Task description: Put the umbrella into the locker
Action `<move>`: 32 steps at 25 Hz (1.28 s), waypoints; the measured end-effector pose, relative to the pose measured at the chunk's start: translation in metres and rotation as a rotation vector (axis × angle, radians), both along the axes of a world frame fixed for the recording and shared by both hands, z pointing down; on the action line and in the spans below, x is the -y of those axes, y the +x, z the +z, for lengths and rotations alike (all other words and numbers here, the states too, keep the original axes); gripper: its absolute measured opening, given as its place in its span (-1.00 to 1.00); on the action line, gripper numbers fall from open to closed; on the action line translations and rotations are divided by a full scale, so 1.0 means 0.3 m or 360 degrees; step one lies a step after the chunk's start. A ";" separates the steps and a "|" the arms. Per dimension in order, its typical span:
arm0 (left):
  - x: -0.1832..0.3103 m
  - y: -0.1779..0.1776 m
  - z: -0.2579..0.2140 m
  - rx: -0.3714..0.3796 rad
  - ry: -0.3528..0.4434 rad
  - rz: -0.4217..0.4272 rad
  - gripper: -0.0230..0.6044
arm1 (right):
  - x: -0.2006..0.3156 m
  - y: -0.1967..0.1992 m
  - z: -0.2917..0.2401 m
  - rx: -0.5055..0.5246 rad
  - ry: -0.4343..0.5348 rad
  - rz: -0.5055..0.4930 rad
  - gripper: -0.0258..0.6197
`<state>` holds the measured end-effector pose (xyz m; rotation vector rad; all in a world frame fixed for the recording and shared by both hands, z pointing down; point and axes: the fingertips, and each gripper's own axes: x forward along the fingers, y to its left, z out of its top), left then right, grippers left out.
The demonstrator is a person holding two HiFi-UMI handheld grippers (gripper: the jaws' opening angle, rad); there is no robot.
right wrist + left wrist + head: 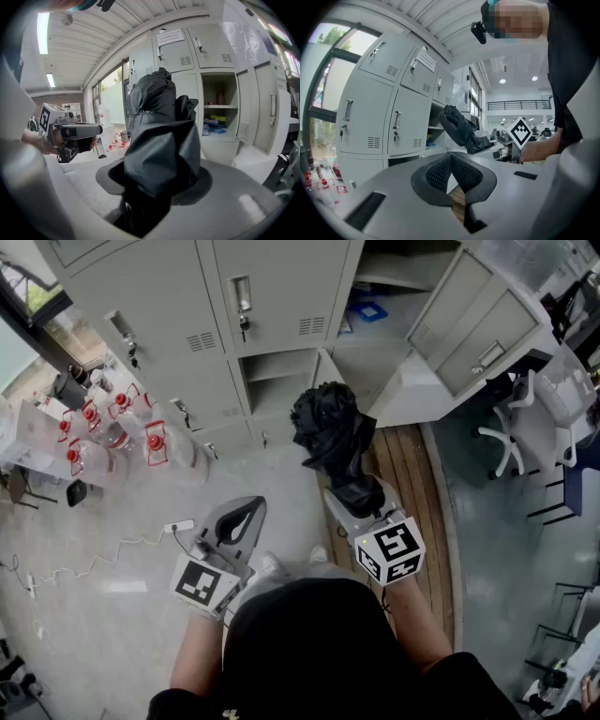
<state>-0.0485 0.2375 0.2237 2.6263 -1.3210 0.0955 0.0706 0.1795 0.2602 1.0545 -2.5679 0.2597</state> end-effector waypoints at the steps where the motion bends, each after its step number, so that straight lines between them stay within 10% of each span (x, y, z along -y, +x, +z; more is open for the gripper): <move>1: 0.000 -0.007 0.005 0.0027 0.0005 -0.0004 -0.90 | 0.001 -0.006 0.001 0.0001 -0.0001 -0.0002 -0.25; 32: -0.040 -0.267 0.090 -0.0028 -0.0044 0.0004 -0.90 | -0.035 -0.178 0.030 0.0091 -0.0088 0.0163 -0.24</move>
